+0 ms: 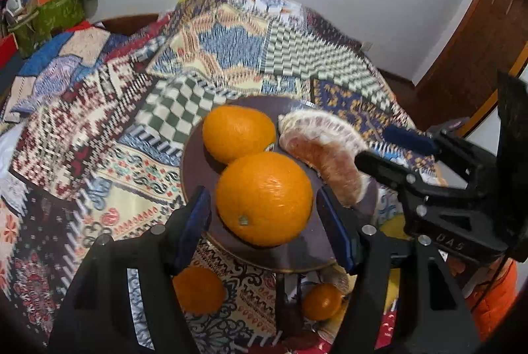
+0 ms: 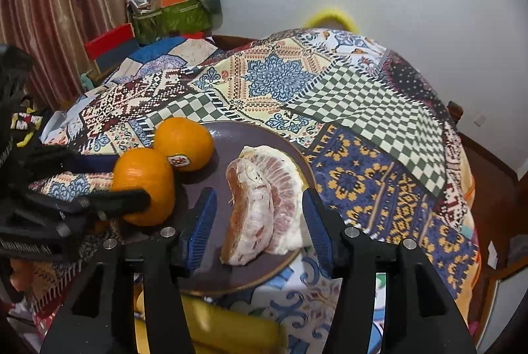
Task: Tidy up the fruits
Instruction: 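Open right tool to release the pomelo while left tool releases the orange, then move right tool to a yellow corn cob while left tool approaches the other cob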
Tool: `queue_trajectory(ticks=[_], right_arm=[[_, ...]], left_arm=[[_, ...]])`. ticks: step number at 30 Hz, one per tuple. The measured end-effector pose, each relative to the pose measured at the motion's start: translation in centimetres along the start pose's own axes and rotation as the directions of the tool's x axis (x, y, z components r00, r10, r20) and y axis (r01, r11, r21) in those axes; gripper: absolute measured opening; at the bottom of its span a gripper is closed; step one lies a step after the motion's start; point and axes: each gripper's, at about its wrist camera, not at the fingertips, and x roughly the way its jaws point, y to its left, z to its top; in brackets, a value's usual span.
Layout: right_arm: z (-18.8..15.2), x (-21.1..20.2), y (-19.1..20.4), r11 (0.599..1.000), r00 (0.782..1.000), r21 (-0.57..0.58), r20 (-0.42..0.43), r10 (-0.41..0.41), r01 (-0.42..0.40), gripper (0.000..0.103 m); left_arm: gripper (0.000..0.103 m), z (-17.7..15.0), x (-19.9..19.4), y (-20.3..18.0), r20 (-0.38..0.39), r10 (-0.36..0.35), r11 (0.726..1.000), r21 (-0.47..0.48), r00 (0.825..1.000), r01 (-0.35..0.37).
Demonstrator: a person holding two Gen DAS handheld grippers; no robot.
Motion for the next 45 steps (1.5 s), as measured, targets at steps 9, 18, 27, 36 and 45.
queue_trajectory(ticks=[9, 18, 27, 36, 45], right_arm=[[-0.9, -4.9, 1.5, 0.999, 0.997, -0.033, 0.065, -0.038, 0.04, 0.06], [-2.6, -8.1, 2.5, 0.998, 0.994, -0.018, 0.091, -0.057, 0.059, 0.062], [-6.7, -8.8, 3.1, 0.997, 0.997, 0.029, 0.037, -0.069, 0.068, 0.062], [-10.3, -8.3, 2.3, 0.993, 0.996, 0.079, -0.031, -0.083, 0.085, 0.062], [-11.3, -6.3, 1.9, 0.994, 0.994, 0.076, -0.085, -0.073, 0.08, 0.062]], left_arm=[[0.066, -1.2, -5.0, -1.5, 0.052, 0.025, 0.998, 0.051, 0.998, -0.028], [0.066, -4.1, -7.1, -1.9, 0.046, 0.057, 0.997, 0.053, 0.997, -0.059], [0.066, -7.9, -6.3, -2.1, -0.032, 0.077, 0.996, 0.058, 0.996, -0.075], [0.066, -9.5, -3.9, -3.2, -0.076, 0.113, 0.987, 0.122, 0.991, -0.104], [0.067, -8.7, -2.2, -2.7, -0.104, 0.129, 0.983, 0.143, 0.986, -0.114]])
